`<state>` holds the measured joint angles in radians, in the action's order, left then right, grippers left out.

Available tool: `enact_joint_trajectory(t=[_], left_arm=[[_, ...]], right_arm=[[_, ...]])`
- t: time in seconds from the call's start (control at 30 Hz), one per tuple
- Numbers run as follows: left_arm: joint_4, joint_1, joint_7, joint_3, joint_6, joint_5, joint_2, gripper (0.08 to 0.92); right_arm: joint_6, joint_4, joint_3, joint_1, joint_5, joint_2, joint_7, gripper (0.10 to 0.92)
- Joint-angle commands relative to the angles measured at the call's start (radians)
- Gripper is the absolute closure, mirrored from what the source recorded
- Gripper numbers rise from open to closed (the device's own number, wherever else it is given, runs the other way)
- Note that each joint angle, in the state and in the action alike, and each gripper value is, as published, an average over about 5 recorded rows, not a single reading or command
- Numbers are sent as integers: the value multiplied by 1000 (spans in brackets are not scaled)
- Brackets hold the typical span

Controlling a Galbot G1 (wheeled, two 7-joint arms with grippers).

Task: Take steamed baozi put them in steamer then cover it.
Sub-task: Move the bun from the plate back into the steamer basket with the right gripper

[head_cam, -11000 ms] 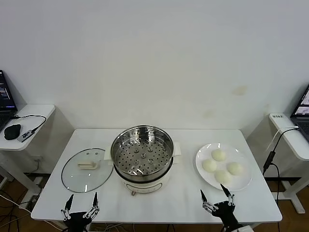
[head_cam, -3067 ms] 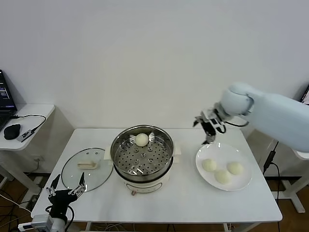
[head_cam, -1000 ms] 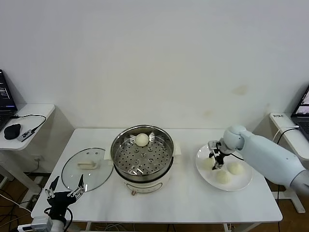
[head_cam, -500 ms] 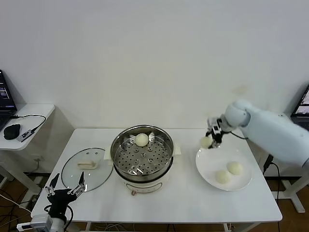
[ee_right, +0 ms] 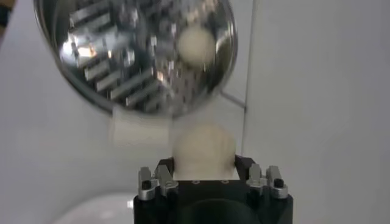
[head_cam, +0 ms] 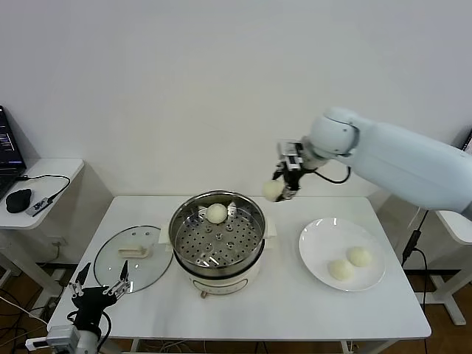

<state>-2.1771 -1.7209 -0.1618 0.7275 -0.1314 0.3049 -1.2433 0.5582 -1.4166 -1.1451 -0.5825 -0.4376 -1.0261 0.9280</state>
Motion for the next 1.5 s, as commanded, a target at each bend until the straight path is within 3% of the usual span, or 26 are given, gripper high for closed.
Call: enact_joint_trajectory(t=[0.03,0.53,1.23,1.5], left_arm=[[2,1,-1,2,0,0,0,177],[10,10,-1,-3,2,-5,-22,177],[23,18,0,-8,4,-6,-17,177],[18,19,0,-10,3,-8,-20,177]], right_arm=[[135,43,-49,8,-192,-271,-124,389],[168,241,-53,177,-139,-447,-179,389],[168,343,-47,212,-22,-483,-160,387],[150,291,-34,172,-5,-437,-79,232]])
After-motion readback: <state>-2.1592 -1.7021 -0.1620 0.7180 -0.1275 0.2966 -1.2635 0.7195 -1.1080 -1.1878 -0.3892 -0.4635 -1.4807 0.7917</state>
